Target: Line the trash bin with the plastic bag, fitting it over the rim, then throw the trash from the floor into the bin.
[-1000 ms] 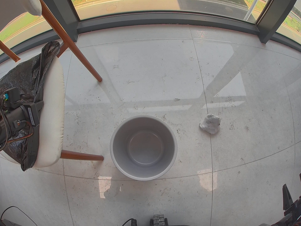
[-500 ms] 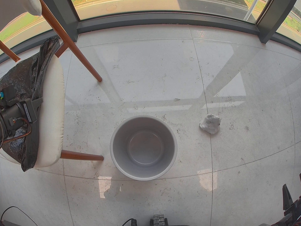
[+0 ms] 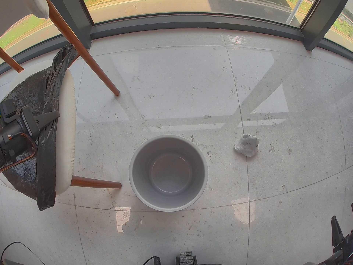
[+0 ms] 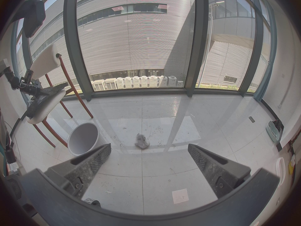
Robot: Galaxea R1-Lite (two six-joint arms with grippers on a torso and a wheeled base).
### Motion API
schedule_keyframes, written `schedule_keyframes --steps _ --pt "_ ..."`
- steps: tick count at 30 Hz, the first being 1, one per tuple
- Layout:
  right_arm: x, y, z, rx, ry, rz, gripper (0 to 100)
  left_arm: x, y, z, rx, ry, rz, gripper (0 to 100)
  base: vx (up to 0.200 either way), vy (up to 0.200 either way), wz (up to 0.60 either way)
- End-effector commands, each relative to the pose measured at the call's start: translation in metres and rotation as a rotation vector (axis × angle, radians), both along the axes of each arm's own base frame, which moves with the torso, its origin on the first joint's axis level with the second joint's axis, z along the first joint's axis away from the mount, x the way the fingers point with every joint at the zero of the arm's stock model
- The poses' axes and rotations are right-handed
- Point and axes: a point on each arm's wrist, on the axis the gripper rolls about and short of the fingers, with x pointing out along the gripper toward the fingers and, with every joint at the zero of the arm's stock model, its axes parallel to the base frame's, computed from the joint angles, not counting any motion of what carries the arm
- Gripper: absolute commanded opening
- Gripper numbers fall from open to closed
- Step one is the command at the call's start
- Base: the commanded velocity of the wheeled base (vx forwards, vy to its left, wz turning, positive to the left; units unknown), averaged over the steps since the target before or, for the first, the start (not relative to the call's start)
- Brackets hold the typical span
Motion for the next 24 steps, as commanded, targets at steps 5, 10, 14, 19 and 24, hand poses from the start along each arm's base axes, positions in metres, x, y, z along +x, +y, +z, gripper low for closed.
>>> schedule_keyframes --steps 5,10,14,19,24 --pt "0.0 0.0 -0.005 0.0 0.004 0.0 100 -0.037 -0.023 0.036 -0.24 -0.052 -0.27 0 0.0 0.0 0.0" --pt "0.0 0.0 -0.005 0.0 0.004 -0.001 100 -0.053 -0.044 0.037 -0.369 0.032 -0.446 0 0.0 0.0 0.0" --pt "0.0 0.0 -0.005 0.0 0.004 0.0 100 -0.051 -0.056 0.035 -0.369 0.073 -0.552 0 0.0 0.0 0.0" --pt "0.0 0.0 -0.005 0.0 0.004 0.0 100 -0.057 -0.073 0.033 -0.358 0.115 -0.706 0 0.0 0.0 0.0" --pt "0.0 0.0 -0.005 0.0 0.004 0.0 100 -0.062 -0.096 0.029 -0.333 0.18 -0.897 0 0.0 0.0 0.0"
